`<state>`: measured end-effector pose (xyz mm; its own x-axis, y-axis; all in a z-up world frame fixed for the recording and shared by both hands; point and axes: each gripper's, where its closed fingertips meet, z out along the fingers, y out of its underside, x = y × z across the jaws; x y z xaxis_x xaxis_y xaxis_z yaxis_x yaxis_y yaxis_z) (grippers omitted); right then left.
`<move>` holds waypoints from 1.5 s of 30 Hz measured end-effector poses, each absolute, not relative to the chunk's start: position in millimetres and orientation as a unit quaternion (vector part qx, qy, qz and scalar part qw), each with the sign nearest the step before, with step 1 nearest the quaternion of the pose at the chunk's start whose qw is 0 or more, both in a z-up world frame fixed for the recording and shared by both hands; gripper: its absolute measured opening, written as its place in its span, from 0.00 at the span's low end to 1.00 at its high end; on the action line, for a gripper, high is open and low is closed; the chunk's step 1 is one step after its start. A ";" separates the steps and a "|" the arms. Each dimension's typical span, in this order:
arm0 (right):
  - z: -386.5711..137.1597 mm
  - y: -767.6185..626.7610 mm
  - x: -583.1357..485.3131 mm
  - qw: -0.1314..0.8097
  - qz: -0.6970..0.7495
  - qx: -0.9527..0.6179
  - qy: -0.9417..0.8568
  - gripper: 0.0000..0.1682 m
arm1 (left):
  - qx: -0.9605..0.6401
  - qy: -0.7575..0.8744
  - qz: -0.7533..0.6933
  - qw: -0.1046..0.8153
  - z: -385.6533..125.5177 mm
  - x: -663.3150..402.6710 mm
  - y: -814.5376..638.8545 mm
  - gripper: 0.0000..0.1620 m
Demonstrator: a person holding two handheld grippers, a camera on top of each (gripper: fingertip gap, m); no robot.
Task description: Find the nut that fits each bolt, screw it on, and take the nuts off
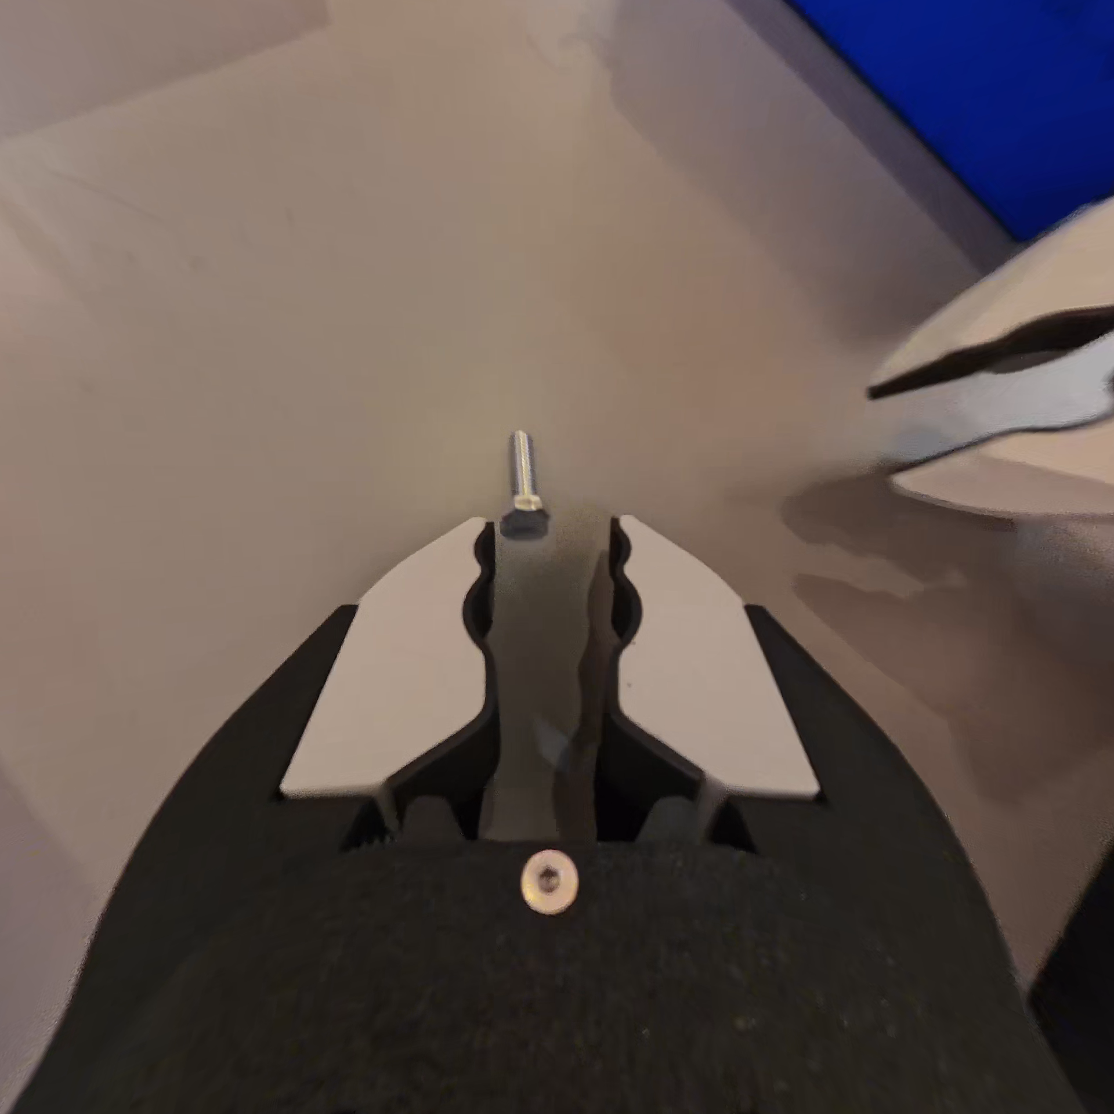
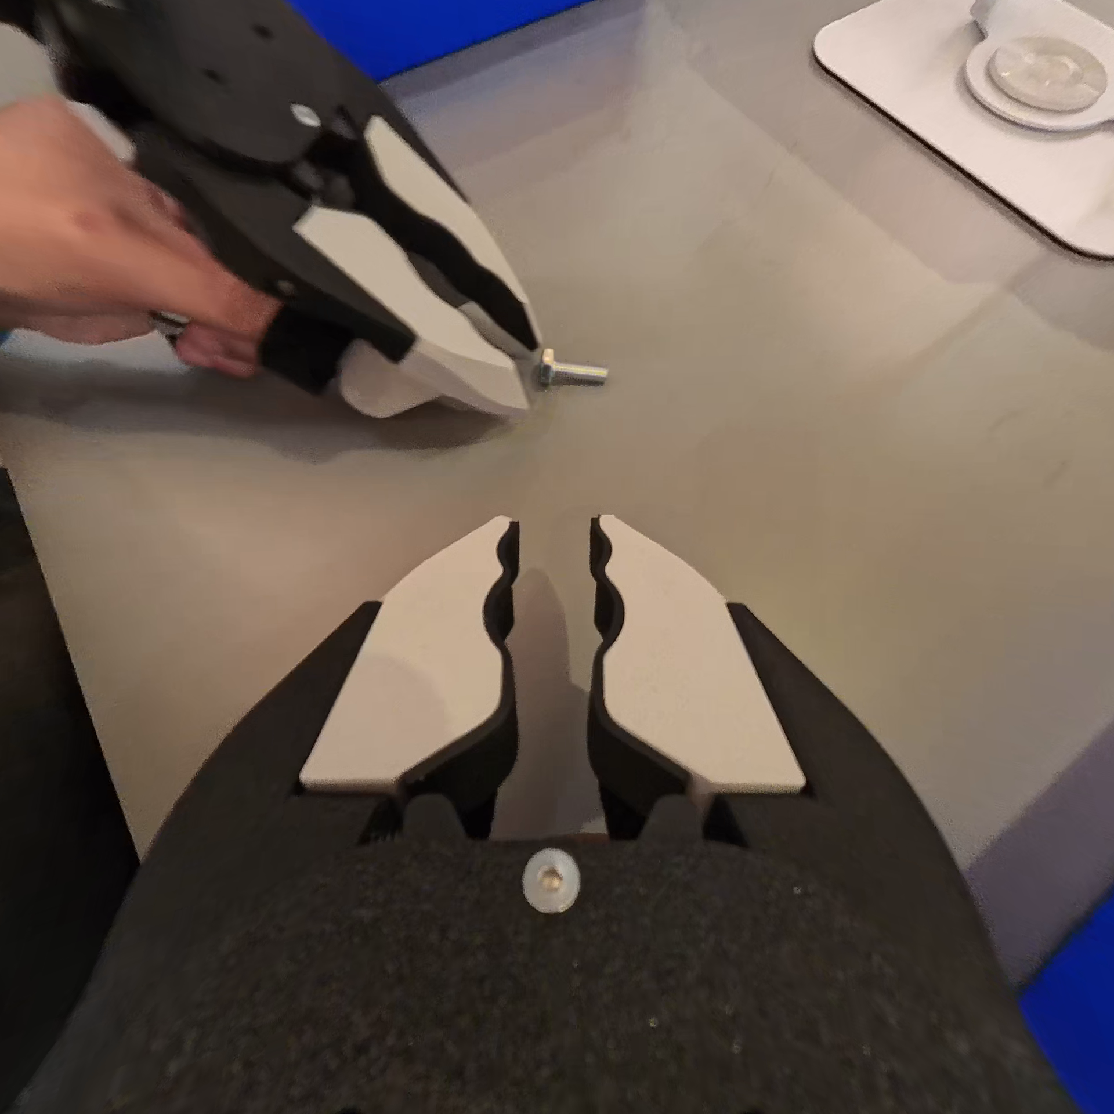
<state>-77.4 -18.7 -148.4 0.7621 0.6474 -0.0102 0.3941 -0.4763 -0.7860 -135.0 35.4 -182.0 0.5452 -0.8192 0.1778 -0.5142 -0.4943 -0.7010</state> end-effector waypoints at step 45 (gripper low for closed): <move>-178.2 37.3 -59.8 0.277 0.108 -0.843 -0.449 0.14 | -0.807 0.348 -0.284 0.383 -147.2 -248.9 25.1 0.21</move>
<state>-59.8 37.3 -178.2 0.5739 0.8162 0.0668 0.6968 -0.4438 -0.5635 -248.9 25.1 -147.2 0.5960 -0.7796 0.1924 -0.3437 -0.4642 -0.8164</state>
